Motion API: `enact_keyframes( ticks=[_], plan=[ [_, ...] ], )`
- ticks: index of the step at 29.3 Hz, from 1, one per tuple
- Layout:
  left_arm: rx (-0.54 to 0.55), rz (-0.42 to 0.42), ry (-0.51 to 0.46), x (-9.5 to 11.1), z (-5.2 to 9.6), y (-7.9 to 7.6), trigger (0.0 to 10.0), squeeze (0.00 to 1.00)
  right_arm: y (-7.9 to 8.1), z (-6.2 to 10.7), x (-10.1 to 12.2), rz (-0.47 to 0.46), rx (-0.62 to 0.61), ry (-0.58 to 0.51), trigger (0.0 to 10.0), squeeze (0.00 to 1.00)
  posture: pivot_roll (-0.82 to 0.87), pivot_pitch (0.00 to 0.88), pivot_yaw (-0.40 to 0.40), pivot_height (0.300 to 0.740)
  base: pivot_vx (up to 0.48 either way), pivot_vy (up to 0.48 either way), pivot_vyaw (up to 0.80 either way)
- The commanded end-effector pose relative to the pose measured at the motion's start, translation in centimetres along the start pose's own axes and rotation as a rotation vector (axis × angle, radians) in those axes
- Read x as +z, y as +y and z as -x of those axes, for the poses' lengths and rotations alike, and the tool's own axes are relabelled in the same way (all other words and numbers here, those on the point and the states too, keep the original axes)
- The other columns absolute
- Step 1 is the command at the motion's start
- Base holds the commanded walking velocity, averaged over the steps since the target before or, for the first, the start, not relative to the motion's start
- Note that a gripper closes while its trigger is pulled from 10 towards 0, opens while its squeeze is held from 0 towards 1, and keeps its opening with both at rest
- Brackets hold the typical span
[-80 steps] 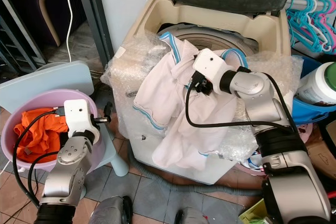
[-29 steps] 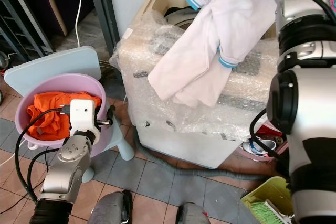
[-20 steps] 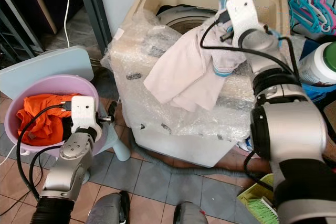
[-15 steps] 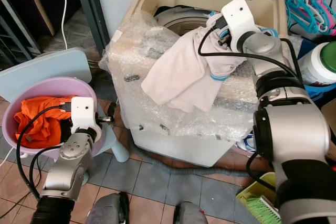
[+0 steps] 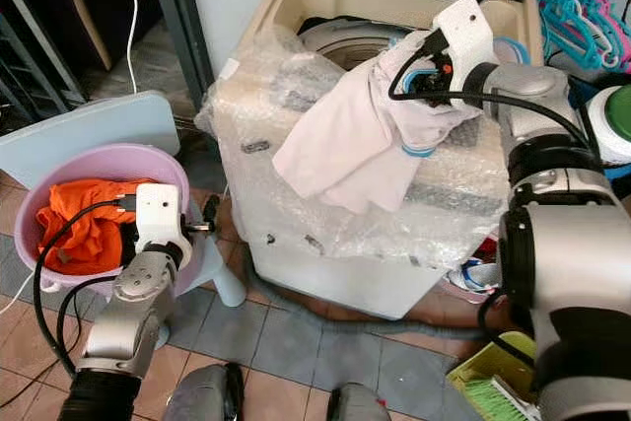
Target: Clothes washing
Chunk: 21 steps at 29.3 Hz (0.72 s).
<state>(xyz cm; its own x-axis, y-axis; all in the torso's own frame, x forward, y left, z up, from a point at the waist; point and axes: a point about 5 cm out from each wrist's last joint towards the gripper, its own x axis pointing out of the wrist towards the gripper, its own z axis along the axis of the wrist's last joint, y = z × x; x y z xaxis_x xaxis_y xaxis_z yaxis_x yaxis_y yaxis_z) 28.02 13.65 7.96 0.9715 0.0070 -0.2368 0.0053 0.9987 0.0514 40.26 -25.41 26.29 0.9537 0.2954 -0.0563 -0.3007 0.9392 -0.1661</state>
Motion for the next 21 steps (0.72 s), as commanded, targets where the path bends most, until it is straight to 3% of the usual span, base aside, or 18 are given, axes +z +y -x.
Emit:
enact_keyframes(
  ticks=[1,2,3,4,5,7,8,12,16,21],
  plan=[
    [-0.016,-0.005,0.015,-0.2,0.0,-0.2,10.0,0.00,-2.4,1.1,1.2,-0.137,-0.189,-0.077,10.0,1.00,-0.02,0.089,0.010,0.740,0.000,0.000,0.00],
    [-0.018,-0.006,0.016,-0.2,0.0,-0.2,10.0,0.00,-2.9,1.4,1.0,-0.155,-0.241,-0.068,10.0,1.00,-0.02,0.089,0.010,0.740,0.000,0.000,0.00],
    [-0.019,-0.007,0.017,-0.2,0.1,-0.2,10.0,0.00,-3.1,1.6,0.1,0.074,-0.247,0.037,10.0,1.00,-0.02,0.091,0.013,0.740,0.000,0.000,0.00],
    [-0.020,-0.007,0.017,-0.3,0.1,-0.2,10.0,0.00,-2.9,1.8,-0.5,0.246,-0.216,0.106,10.0,1.00,-0.02,0.091,0.014,0.740,0.000,0.000,0.00],
    [-0.020,-0.009,0.017,-0.3,0.1,-0.2,10.0,0.00,-2.2,1.7,-1.1,0.301,-0.088,0.155,10.0,1.00,-0.02,0.094,0.014,0.740,0.000,0.000,0.00],
    [-0.020,-0.010,0.018,-0.3,0.2,-0.1,10.0,0.00,-1.8,1.7,-0.9,0.263,-0.016,0.135,10.0,1.00,-0.02,0.094,0.013,0.740,0.000,0.000,0.00],
    [-0.020,-0.010,0.020,-0.3,0.2,-0.1,10.0,0.00,-1.8,1.9,-0.3,0.304,0.022,0.114,10.0,1.00,-0.02,0.094,0.013,0.740,0.000,0.000,0.00],
    [-0.022,-0.012,0.022,-0.4,0.1,-0.1,10.0,0.00,-2.3,3.0,1.2,0.215,0.130,0.024,10.0,1.00,-0.02,0.096,0.012,0.740,0.000,0.000,0.00],
    [-0.022,-0.013,0.021,-0.4,0.1,-0.1,10.0,0.00,-1.8,3.3,1.0,0.184,0.206,-0.003,10.0,1.00,-0.02,0.094,0.013,0.740,0.000,0.000,0.00],
    [-0.021,-0.015,0.019,-0.3,0.2,-0.1,10.0,0.00,1.2,3.6,-1.5,0.167,0.394,-0.001,10.0,1.00,-0.01,0.095,0.018,0.740,0.000,0.000,0.00]
  ],
)
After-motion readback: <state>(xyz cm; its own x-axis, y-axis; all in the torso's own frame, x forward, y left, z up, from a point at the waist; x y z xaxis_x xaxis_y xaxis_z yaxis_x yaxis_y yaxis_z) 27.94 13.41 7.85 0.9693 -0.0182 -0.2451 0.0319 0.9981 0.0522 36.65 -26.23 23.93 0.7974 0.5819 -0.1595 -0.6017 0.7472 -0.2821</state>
